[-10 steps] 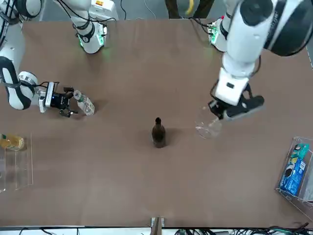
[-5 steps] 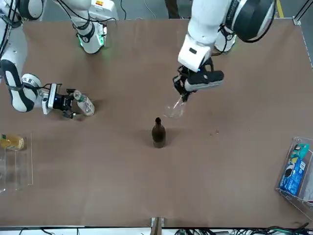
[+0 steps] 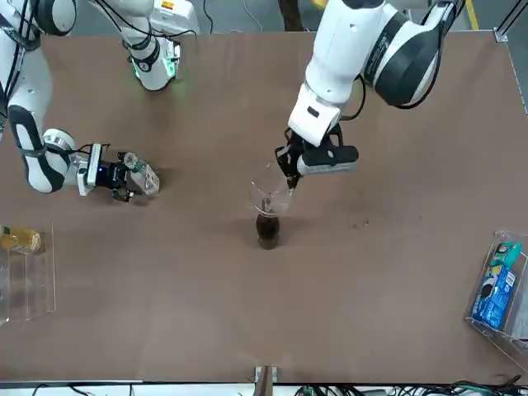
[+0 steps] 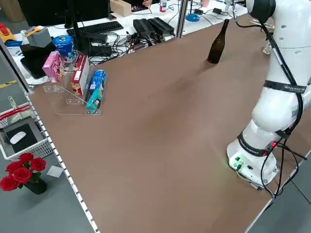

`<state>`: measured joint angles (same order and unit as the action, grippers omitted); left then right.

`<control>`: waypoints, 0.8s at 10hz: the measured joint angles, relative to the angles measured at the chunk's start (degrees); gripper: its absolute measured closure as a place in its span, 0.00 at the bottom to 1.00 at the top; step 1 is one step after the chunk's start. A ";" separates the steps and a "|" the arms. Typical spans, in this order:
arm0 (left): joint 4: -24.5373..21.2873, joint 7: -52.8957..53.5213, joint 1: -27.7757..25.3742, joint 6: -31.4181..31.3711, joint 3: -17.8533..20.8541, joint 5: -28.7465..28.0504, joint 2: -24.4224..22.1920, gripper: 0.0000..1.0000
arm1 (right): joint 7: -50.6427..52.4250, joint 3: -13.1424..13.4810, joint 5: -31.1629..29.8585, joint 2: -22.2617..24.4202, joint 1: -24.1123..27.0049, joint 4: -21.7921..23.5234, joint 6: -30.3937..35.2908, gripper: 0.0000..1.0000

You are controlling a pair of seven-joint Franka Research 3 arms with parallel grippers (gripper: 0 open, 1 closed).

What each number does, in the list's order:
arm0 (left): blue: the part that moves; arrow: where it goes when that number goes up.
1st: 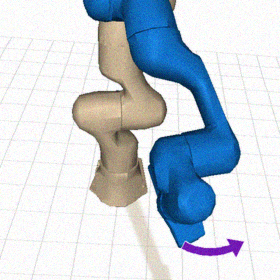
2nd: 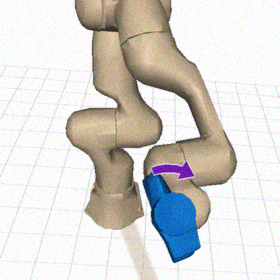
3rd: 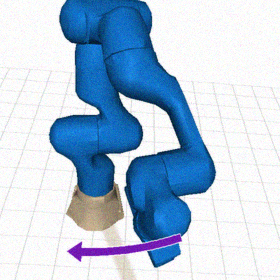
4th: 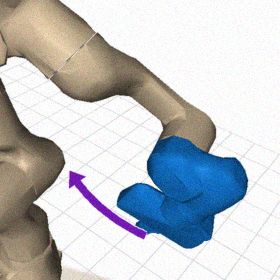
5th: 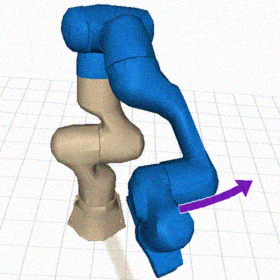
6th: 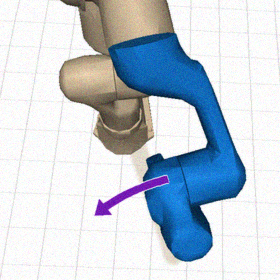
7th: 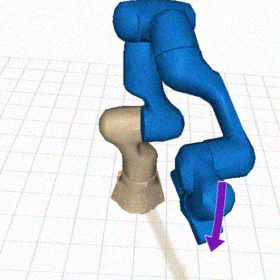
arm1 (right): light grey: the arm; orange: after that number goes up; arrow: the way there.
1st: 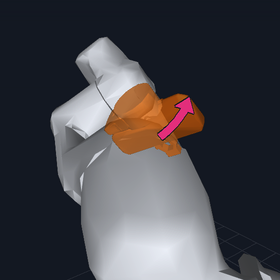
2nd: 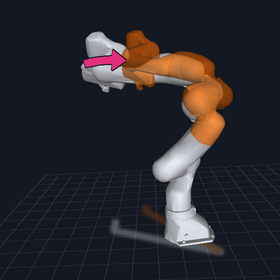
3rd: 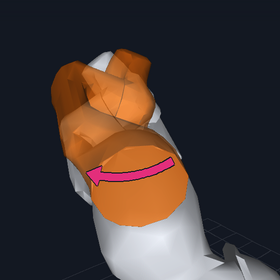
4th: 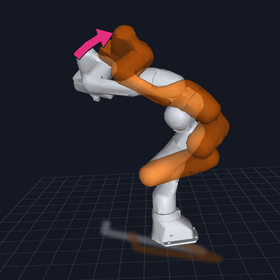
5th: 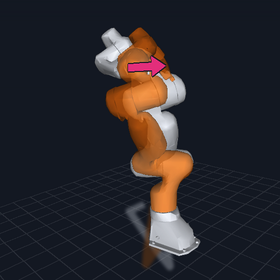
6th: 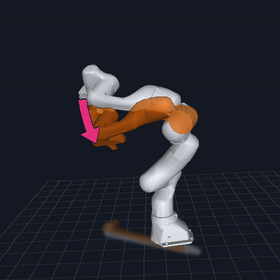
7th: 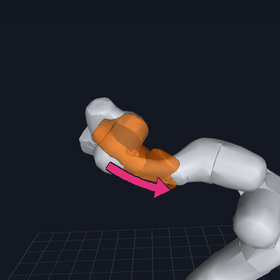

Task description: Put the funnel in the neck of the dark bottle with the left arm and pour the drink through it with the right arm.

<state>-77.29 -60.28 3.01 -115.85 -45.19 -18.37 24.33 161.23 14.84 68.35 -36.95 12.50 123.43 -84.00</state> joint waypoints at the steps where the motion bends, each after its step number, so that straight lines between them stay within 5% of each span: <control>1: 0.00 0.00 0.00 0.00 -0.01 0.00 0.41 0.96 | 0.02 -0.20 0.09 -0.17 -0.14 0.00 0.00 0.03; 5: -0.89 0.00 0.22 0.26 -0.19 0.00 1.01 0.96 | 0.33 -0.23 0.14 -0.71 -0.18 0.00 -0.01 0.11; 6: -1.36 0.00 0.29 0.30 -0.25 0.00 1.02 0.96 | 0.41 -0.25 0.15 -0.76 -0.24 -0.01 0.00 0.17; 7: -1.68 0.00 0.34 0.32 -0.43 0.00 1.04 0.96 | 0.41 -0.26 0.18 -0.77 -0.28 -0.02 -0.01 0.35; 8: -1.97 0.00 0.35 0.34 -0.76 0.00 1.05 0.96 | 0.41 -0.26 0.19 -0.77 -0.28 -0.05 -0.01 0.36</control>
<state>-79.26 -60.28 3.36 -115.52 -45.95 -18.37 25.37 161.65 14.58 68.54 -37.72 12.22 123.38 -84.01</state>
